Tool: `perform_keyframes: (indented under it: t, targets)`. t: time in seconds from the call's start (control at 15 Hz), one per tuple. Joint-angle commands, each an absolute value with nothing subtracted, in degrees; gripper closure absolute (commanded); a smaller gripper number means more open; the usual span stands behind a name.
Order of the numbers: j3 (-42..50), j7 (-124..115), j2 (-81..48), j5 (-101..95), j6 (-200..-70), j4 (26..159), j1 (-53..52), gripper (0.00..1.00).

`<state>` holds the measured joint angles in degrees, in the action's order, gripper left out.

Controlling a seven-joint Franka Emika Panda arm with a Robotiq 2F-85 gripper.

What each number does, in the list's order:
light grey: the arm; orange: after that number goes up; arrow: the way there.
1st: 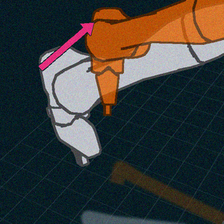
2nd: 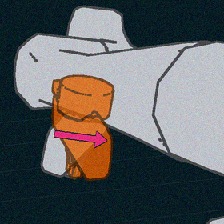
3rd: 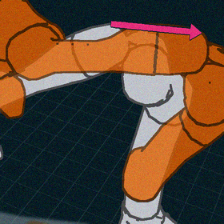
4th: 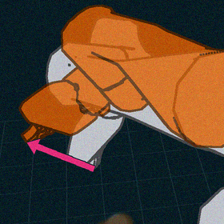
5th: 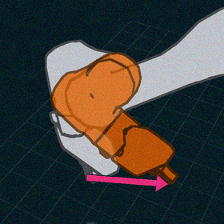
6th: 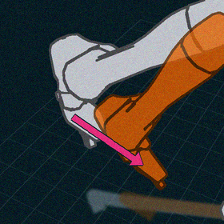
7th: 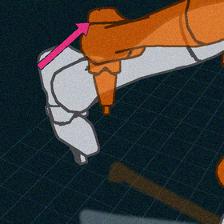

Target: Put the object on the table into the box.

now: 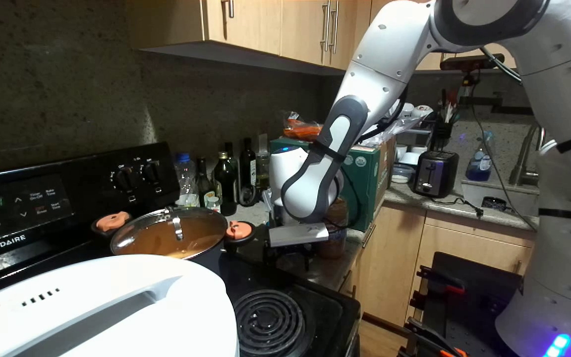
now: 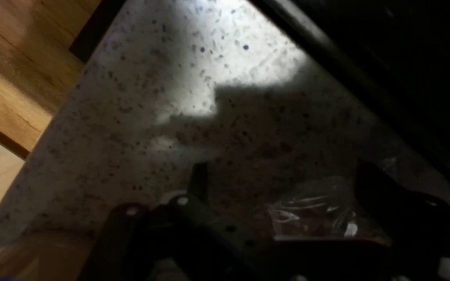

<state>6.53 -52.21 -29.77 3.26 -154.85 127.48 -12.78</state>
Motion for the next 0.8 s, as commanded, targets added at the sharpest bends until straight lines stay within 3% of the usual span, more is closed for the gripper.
perform_keyframes:
  t: [0.0, 0.6, 0.73]
  targets:
    - [6.48, -53.05, -31.76, 4.16, -155.63, 125.22, -12.55, 0.30]
    - [9.90, -57.65, -29.23, 0.68, -156.05, 125.82, -16.32, 0.99]
    - [10.89, -59.28, -28.54, -0.76, -156.12, 126.23, -17.73, 1.00]
